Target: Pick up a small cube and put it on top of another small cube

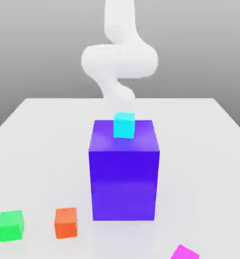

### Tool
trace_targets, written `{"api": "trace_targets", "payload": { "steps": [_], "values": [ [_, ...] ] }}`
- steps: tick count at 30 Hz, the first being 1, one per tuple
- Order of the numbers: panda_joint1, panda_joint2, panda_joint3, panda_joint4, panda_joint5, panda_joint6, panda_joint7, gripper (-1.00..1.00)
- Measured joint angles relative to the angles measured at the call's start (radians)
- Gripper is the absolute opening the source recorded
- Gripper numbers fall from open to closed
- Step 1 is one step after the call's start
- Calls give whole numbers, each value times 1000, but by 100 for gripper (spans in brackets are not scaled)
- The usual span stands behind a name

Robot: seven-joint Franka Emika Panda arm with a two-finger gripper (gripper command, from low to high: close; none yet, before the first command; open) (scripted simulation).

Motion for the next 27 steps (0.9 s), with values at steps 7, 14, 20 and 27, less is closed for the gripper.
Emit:
{"api": "trace_targets", "payload": {
  "steps": [7,14,20,27],
  "values": [
    [98,260,-40,10,43,72,-180,0],
    [162,515,-47,20,87,142,-358,0],
    [207,731,-31,28,100,203,-493,0],
    [227,979,-8,37,51,278,-605,0]
  ]
}}
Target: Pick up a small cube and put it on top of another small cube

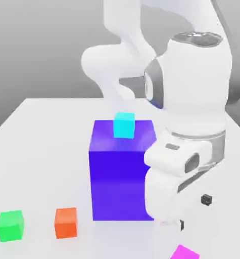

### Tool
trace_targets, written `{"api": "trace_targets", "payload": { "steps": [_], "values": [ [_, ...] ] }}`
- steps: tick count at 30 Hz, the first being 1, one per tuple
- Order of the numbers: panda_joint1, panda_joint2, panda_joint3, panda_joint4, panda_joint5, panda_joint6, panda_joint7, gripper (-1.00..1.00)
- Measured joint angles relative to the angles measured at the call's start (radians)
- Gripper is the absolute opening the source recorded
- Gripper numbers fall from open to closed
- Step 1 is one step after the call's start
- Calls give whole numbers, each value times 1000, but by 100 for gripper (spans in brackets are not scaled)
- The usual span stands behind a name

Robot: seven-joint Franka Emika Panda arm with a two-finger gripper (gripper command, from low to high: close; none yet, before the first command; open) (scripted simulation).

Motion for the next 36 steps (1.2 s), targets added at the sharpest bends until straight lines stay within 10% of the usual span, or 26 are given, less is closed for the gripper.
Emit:
{"api": "trace_targets", "payload": {
  "steps": [6,7,18,34,35,36],
  "values": [
    [14,214,5,27,-40,116,-37,0],
    [13,250,7,34,-39,143,-38,-100],
    [13,138,2,9,-43,55,-37,-100],
    [-466,40,-288,-135,152,77,-269,-100],
    [-486,67,-282,-131,177,98,-289,100],
    [-486,67,-282,-131,177,98,-289,100]
  ]
}}
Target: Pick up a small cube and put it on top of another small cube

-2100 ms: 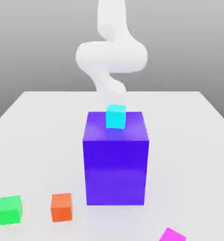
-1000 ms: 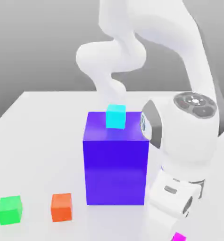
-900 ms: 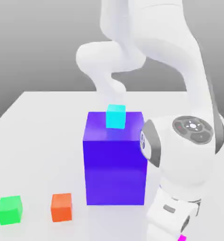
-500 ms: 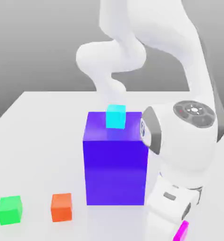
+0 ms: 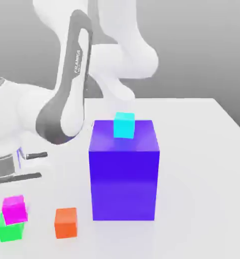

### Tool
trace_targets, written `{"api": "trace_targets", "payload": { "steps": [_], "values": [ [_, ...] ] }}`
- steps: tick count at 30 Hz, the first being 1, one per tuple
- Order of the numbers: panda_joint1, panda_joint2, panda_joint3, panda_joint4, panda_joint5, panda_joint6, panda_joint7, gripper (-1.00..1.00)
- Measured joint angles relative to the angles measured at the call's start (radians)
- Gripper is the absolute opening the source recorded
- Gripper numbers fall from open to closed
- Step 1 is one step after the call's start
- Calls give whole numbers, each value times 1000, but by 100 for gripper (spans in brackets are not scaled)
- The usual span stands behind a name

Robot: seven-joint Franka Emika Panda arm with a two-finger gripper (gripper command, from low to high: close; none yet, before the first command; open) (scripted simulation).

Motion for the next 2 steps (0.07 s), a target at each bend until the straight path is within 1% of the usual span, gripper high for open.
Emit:
{"api": "trace_targets", "payload": {
  "steps": [2],
  "values": [
    [0,0,0,0,0,0,0,100]
  ]
}}
